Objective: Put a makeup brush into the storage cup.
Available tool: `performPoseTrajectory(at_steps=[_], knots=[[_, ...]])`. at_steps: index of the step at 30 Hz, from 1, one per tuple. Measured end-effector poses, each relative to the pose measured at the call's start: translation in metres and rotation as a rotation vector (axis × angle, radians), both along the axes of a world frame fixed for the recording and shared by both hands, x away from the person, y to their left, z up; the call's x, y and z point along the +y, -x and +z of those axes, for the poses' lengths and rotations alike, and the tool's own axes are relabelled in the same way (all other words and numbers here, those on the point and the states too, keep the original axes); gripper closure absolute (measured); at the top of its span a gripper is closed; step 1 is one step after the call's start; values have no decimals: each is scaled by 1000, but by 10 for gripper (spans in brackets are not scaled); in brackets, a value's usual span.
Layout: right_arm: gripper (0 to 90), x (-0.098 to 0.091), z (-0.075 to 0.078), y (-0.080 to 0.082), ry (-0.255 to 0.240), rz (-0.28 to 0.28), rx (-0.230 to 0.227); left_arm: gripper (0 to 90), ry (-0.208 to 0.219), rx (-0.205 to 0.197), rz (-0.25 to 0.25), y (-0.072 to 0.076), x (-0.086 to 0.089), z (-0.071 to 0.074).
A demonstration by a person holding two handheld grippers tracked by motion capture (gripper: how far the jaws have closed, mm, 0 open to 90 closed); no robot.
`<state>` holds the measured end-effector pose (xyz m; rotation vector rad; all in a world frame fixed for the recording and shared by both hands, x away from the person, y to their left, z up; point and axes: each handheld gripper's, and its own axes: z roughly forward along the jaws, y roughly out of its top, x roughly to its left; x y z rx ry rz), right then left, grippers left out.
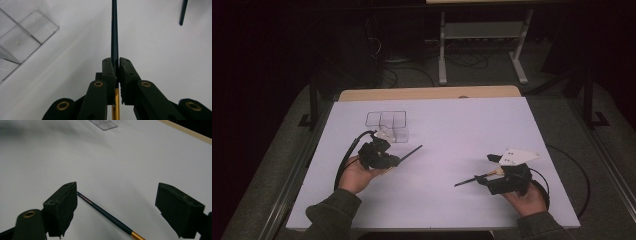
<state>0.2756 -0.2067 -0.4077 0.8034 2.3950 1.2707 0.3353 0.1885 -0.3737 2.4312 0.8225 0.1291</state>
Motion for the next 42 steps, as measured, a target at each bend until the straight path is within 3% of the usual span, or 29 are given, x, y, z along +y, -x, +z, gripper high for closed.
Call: performPoseTrajectory(at_steps=[11,18,19,23,29,30,33,42], knots=[[171,28,22,-6,42,75,2,837,7,0,-50,8,0,2],[172,42,30,-10,60,120,16,838,32,-2,-84,15,4,6],[173,44,30,-11,62,128,15,837,52,-3,-76,16,4,7],[173,52,35,-13,64,152,26,837,37,-6,-104,17,4,10],[176,61,40,-17,82,184,25,837,59,-14,-115,21,2,12],[179,64,42,-18,86,195,25,837,39,-24,-138,23,2,14],[184,69,46,-18,94,217,24,837,39,-29,-146,26,1,15],[191,85,53,-22,113,273,32,837,63,-34,-158,30,0,18]])
